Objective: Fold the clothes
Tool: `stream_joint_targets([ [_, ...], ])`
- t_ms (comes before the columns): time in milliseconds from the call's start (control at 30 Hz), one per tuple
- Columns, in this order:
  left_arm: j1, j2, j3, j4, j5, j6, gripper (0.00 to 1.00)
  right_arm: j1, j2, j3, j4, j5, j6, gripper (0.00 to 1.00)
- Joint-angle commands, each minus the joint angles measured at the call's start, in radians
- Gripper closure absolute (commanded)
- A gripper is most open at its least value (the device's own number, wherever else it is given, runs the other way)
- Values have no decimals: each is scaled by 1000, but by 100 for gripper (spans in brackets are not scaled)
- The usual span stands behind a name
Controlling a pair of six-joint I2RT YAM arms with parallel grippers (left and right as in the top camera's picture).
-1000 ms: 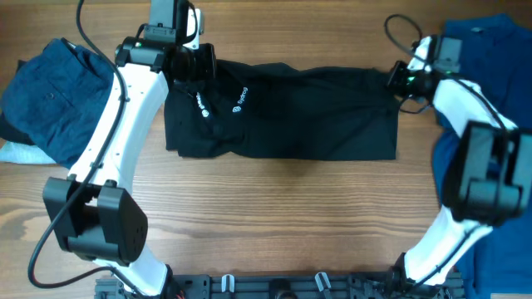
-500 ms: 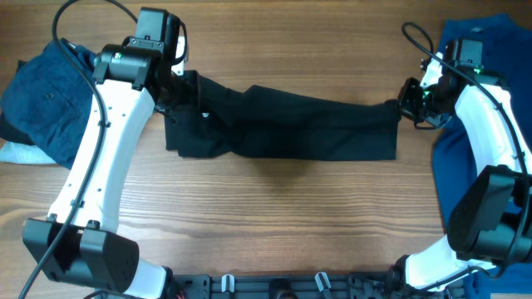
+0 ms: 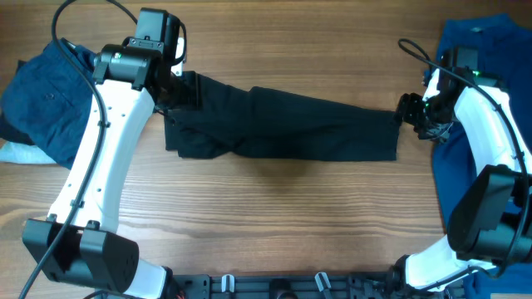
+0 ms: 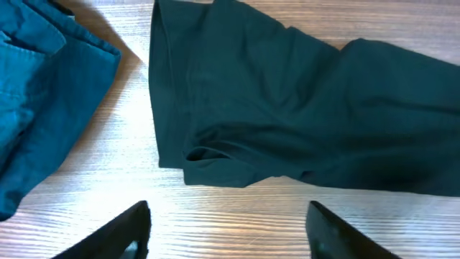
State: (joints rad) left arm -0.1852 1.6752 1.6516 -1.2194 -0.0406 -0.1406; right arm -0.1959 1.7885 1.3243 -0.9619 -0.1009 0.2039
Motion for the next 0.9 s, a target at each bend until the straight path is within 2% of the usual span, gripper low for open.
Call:
stream_joint_targets([
  [0,-2,-10,8,9,-9,-1,28,-31,99,-15,54,-59,-58,17],
  [67,-2,-10,8,13,-9,-1,27,-43,151,-15,79,-187,-139,17],
  [133,-2,-10,8,20,-9,-1,26,-47,218,-15,76,-193,-142,17],
  [200,-2,-10,8,20,-9,-1,26,-47,261,-15,59,-213,-150,21],
  [233,-2,-10,8,20,-9,-1,26,-45,272,-15,55,-248,-171,26],
  [267,-2,-10,8,22,-10,0,25,-43,282,-15,47,-326,-215,36],
  [333,-2,-10,8,34,-10,0,23,-37,283,-16,33,-444,-279,45],
  [533,-2,-10,8,70,-10,0,19,-58,219,-14,38,-457,-307,96],
  [600,-2,-10,8,72,-10,3,19,-75,170,-3,37,-428,-275,96],
  [700,-2,-10,8,73,-10,3,18,-111,36,30,21,-250,-150,96],
  [867,-2,-10,8,80,-10,3,17,-105,-183,37,3,-215,-137,96],
])
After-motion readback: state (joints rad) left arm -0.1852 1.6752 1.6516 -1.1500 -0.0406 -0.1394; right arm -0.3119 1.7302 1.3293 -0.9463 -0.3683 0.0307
